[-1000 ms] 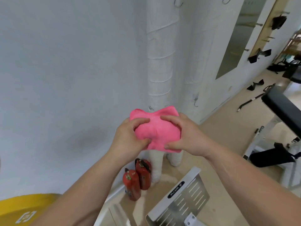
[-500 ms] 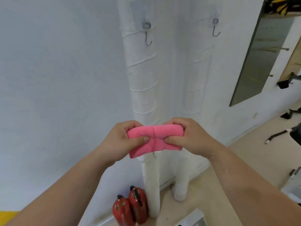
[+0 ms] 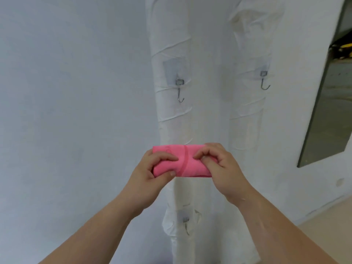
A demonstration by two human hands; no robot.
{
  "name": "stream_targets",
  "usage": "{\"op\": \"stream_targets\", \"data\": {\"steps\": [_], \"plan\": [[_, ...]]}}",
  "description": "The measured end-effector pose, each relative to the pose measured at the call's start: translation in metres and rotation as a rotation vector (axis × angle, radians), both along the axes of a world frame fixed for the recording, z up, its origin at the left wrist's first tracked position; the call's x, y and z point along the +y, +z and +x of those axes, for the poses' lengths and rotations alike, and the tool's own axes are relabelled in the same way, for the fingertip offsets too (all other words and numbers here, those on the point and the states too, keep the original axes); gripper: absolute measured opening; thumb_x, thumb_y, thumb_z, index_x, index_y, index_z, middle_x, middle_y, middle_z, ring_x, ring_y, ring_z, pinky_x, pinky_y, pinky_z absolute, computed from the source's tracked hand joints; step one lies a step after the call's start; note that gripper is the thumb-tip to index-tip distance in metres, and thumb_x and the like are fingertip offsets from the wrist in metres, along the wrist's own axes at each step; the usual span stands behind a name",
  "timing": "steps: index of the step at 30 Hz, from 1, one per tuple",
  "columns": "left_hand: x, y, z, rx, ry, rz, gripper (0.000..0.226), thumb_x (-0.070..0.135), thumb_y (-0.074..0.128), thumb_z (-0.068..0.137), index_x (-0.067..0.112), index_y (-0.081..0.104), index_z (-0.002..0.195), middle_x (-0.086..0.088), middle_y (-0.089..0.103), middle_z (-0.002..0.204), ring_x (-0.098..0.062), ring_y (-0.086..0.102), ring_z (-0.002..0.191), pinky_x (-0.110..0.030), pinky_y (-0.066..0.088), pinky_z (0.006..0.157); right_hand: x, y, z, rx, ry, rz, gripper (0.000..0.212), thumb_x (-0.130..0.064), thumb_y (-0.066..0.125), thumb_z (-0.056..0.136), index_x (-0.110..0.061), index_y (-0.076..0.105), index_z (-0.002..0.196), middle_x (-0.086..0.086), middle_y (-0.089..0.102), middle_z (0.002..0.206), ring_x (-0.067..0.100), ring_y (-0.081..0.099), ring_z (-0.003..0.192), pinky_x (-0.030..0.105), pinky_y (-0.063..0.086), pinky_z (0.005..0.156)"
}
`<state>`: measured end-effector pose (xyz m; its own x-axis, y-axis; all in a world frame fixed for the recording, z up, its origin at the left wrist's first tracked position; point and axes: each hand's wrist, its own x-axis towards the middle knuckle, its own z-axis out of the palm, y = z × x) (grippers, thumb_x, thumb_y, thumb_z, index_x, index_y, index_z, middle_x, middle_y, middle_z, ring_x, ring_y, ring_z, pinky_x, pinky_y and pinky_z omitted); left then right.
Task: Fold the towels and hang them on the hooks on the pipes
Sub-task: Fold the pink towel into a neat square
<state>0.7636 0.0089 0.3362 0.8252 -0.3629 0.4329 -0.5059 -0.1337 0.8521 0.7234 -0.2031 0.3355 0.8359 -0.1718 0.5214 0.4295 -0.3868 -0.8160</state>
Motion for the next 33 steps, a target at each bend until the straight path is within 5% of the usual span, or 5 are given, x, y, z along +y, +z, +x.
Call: {"op": "stream_targets", "data": {"steps": [6, 16, 23, 31, 33], "plan": [[-0.017, 0.066, 0.034, -0.050, 0.123, -0.157, 0.009, 0.011, 0.077, 0.087, 0.020, 0.079, 0.085, 0.000, 0.070, 0.106, 0.002, 0.064, 0.085, -0.010, 0.048, 0.071, -0.017, 0.071, 0.031, -0.128, 0.069, -0.167, 0.029, -0.019, 0.089, 0.072, -0.036, 0.072, 0.090, -0.004, 0.054, 0.120, -0.006, 0.055, 0.111, 0.005, 0.039, 0.093], [-0.050, 0.149, 0.090, -0.400, 0.300, -0.130, 0.024, 0.010, 0.082, 0.079, 0.032, 0.074, 0.083, 0.006, 0.063, 0.112, -0.002, 0.063, 0.099, -0.026, 0.055, 0.090, -0.039, 0.159, 0.108, -0.381, -0.023, -0.211, 0.037, -0.012, 0.091, 0.067, -0.032, 0.070, 0.091, 0.005, 0.057, 0.118, 0.008, 0.058, 0.107, 0.007, 0.041, 0.087], [-0.053, 0.139, 0.112, -0.417, 0.318, -0.116, 0.031, 0.010, 0.083, 0.077, 0.039, 0.073, 0.082, 0.006, 0.063, 0.113, -0.011, 0.063, 0.109, -0.037, 0.055, 0.098, -0.041, 0.143, 0.139, -0.383, -0.021, -0.152, 0.037, -0.011, 0.089, 0.069, -0.033, 0.066, 0.087, 0.003, 0.059, 0.115, 0.005, 0.058, 0.102, 0.014, 0.044, 0.088], [-0.052, 0.126, 0.114, -0.374, 0.285, -0.126, 0.027, 0.006, 0.081, 0.079, 0.032, 0.075, 0.083, 0.005, 0.064, 0.111, -0.005, 0.064, 0.102, -0.038, 0.056, 0.096, -0.042, 0.126, 0.136, -0.302, 0.143, -0.013, 0.029, -0.006, 0.086, 0.073, -0.026, 0.069, 0.085, -0.009, 0.067, 0.102, 0.005, 0.061, 0.094, 0.023, 0.051, 0.086], [-0.054, 0.121, 0.111, -0.491, 0.376, -0.070, 0.023, 0.011, 0.080, 0.080, 0.032, 0.073, 0.084, 0.003, 0.057, 0.120, 0.001, 0.058, 0.106, -0.037, 0.052, 0.100, -0.040, 0.125, 0.135, -0.306, 0.122, 0.009, 0.021, -0.010, 0.083, 0.078, -0.026, 0.070, 0.083, -0.008, 0.068, 0.102, 0.007, 0.062, 0.096, 0.026, 0.052, 0.088]]}}
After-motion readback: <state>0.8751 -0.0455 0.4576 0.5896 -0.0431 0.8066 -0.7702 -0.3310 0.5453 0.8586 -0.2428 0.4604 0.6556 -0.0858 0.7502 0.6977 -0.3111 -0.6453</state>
